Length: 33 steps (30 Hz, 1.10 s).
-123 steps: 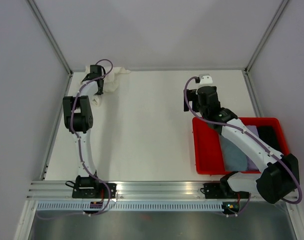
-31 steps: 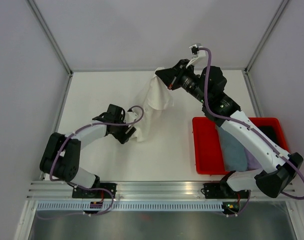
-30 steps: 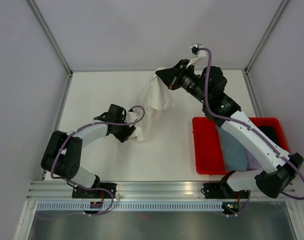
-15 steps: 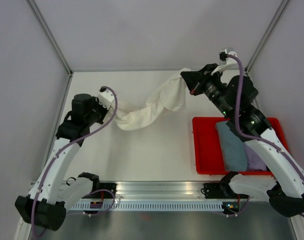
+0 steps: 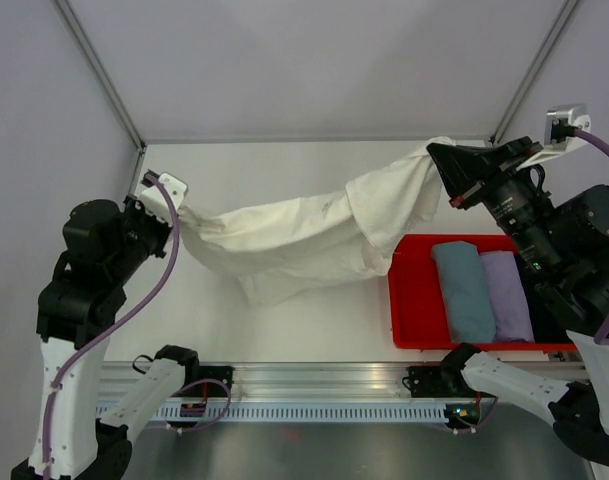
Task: Roll the t-shirts
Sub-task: Move the tshirt to the center of the board, then flatten the tshirt
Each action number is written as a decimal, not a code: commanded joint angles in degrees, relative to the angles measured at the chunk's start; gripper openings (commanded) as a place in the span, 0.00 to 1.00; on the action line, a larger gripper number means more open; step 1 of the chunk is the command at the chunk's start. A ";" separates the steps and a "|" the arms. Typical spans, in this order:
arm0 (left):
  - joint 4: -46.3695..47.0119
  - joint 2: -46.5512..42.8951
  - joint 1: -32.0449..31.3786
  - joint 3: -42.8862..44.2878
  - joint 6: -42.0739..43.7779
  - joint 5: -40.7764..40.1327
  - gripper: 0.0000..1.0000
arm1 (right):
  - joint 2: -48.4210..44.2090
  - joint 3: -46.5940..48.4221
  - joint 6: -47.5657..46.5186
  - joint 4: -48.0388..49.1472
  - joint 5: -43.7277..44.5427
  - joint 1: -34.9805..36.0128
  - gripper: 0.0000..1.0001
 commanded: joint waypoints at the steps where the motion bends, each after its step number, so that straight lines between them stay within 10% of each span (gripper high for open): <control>1: 0.38 3.85 0.32 -6.26 0.33 -1.32 0.02 | 6.87 -0.34 -1.27 -1.99 3.54 -0.08 0.00; 6: 15.76 12.90 3.12 -16.37 2.79 -5.64 0.02 | 21.64 0.27 -2.15 0.82 6.27 -0.51 0.00; 11: 21.40 32.39 10.95 -7.53 0.16 0.87 0.02 | 45.98 10.00 1.54 2.42 0.98 -5.52 0.06; 14: 22.02 45.23 11.92 -2.33 -2.12 -3.87 0.31 | 60.58 22.31 0.49 -2.58 9.11 -7.98 0.78; 16: 22.19 46.84 12.01 -3.72 -3.27 -3.45 0.58 | 67.95 30.14 -1.53 -10.63 12.76 -8.25 0.98; 19: 25.44 41.25 12.01 -10.30 -3.54 -1.25 1.00 | 66.52 25.97 -2.24 -12.11 13.83 -8.08 0.98; 23: 25.45 30.87 11.92 -16.28 -2.75 1.64 1.00 | 52.38 -4.73 0.30 2.56 10.41 -5.37 0.96; 29: 23.43 21.09 9.55 -32.70 2.08 0.62 0.75 | 44.18 -23.50 7.57 11.19 6.81 1.85 0.91; 33: 24.30 24.86 7.62 -40.10 4.20 -4.67 0.78 | 45.92 -30.39 13.22 18.84 3.02 4.13 0.85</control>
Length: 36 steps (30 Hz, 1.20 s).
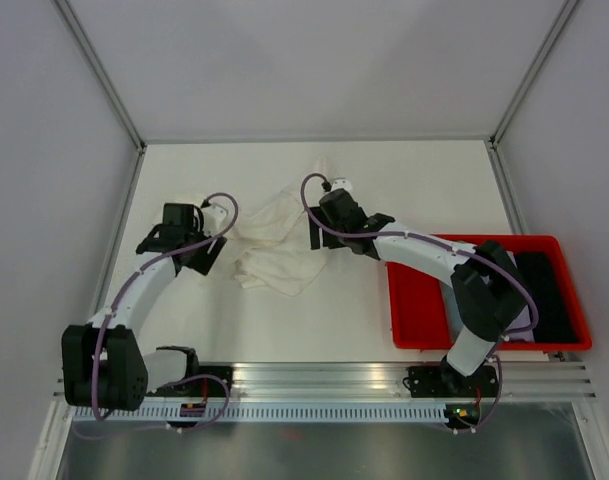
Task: Roll the t-shirts
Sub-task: Flatten the tshirt
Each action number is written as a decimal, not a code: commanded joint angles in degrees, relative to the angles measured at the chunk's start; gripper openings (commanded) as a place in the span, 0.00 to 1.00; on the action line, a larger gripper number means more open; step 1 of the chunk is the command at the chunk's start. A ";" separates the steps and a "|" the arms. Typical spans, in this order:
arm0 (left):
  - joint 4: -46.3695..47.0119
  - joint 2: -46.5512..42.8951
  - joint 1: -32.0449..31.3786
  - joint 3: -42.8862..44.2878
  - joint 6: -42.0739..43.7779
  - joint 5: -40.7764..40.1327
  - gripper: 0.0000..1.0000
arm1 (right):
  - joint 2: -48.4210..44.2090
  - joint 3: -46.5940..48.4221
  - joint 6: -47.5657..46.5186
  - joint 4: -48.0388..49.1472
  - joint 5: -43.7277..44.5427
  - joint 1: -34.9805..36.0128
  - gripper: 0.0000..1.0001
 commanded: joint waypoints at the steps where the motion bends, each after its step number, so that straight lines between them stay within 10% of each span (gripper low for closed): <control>1: 1.19 5.50 -2.52 -7.10 3.48 -4.56 0.80 | 3.07 -4.13 7.11 7.13 -2.84 0.93 0.81; 14: 17.46 23.61 -9.13 -10.54 -0.83 -18.81 0.89 | 11.86 -7.38 17.39 11.34 1.73 7.96 0.74; 17: 18.61 25.19 -9.13 -10.55 -0.48 -15.83 0.74 | 13.62 -8.34 18.62 13.45 3.22 8.05 0.57; 19: 18.44 25.37 -9.13 -10.72 -0.04 -13.80 0.49 | 13.62 -9.48 19.76 14.42 5.24 7.96 0.19; 22: 18.70 25.19 -9.04 -11.86 0.23 -15.02 0.03 | 11.96 -11.85 21.00 18.64 6.30 7.35 0.00; 36: 0.26 -13.29 -5.43 1.03 1.20 -17.31 0.02 | -18.70 -16.96 11.34 14.09 7.70 6.47 0.00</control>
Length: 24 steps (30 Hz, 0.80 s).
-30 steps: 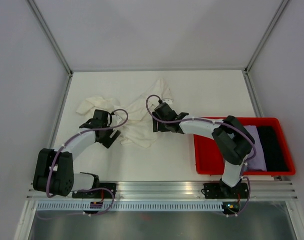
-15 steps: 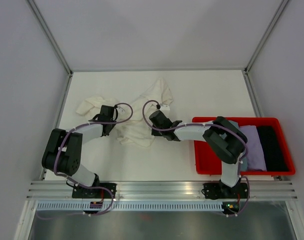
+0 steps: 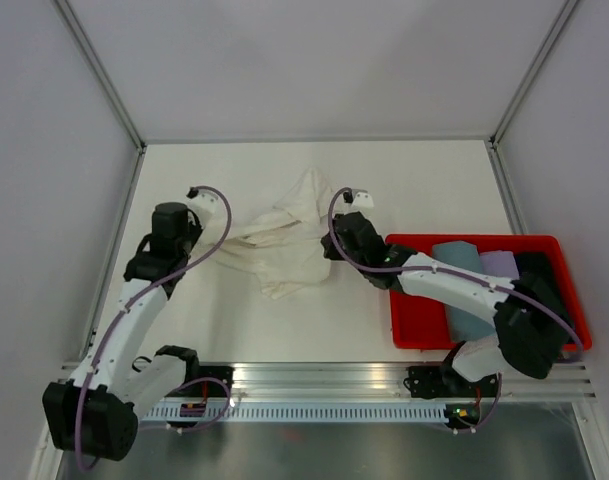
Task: Roll the t-shirts
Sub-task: Flatten the tshirt
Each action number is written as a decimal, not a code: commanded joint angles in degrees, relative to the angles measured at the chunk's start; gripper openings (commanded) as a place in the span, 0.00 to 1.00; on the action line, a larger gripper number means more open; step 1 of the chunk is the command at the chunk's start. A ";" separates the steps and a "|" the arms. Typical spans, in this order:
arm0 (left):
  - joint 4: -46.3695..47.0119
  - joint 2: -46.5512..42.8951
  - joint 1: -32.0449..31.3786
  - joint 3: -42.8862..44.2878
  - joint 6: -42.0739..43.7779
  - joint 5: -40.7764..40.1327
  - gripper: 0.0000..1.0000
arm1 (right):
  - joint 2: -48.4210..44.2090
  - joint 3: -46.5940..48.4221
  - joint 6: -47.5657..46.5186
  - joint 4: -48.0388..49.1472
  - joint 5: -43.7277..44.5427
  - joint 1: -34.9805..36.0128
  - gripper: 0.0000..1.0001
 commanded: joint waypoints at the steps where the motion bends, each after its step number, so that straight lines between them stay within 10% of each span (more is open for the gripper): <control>1: -8.71 -4.92 0.36 11.86 -0.64 0.11 0.02 | -9.16 1.88 -5.36 -3.69 1.81 0.02 0.00; 9: -11.72 -1.79 0.45 31.22 3.39 -4.90 0.02 | -23.94 8.12 -13.55 -6.77 -12.07 0.20 0.00; 15: -3.90 16.65 0.53 35.80 4.19 -6.04 0.06 | -22.46 11.64 -15.57 -9.32 -10.60 0.19 0.00; 18: -3.98 29.49 1.93 42.46 2.88 -6.04 0.61 | -17.89 14.35 -14.87 -12.48 -7.00 -0.24 0.00; 24: -6.52 28.15 2.99 40.93 1.12 -1.58 0.85 | -9.19 14.55 -10.83 -10.03 -15.33 -7.96 0.00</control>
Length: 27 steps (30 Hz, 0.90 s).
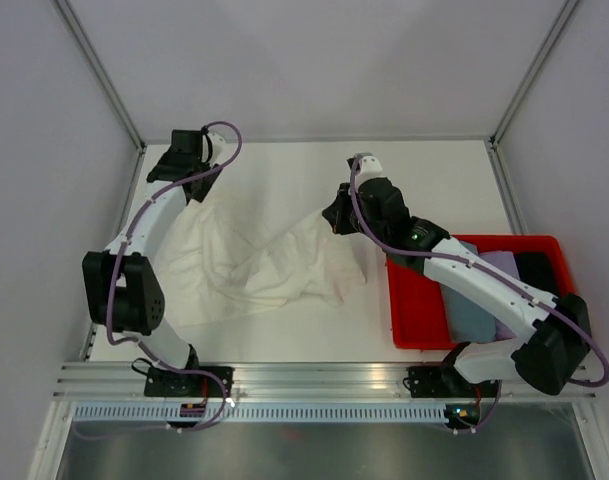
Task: Roll the t-shirts
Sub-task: Flatten the tshirt
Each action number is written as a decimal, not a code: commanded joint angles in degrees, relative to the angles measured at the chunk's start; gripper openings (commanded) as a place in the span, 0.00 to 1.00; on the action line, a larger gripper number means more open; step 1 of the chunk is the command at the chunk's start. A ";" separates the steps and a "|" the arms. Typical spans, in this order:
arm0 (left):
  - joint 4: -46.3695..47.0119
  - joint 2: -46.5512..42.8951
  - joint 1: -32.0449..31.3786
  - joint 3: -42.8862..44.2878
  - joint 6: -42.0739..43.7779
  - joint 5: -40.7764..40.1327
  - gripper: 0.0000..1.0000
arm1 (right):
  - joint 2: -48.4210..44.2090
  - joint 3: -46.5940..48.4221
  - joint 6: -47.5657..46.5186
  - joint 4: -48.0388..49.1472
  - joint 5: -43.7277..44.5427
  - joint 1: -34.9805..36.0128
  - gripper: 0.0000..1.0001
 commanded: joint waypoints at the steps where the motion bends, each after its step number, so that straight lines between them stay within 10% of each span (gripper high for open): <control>1: -3.83 -12.25 0.35 -1.23 -1.60 6.07 0.85 | 3.53 1.14 2.20 1.82 -3.73 -4.37 0.00; 13: -33.74 -47.58 4.65 -48.06 19.05 5.59 1.00 | 10.05 0.09 -0.61 4.37 -4.08 -5.87 0.00; 27: -11.25 -27.25 11.67 -57.76 25.82 10.93 0.96 | 11.37 -1.40 0.80 4.72 -5.84 -5.87 0.00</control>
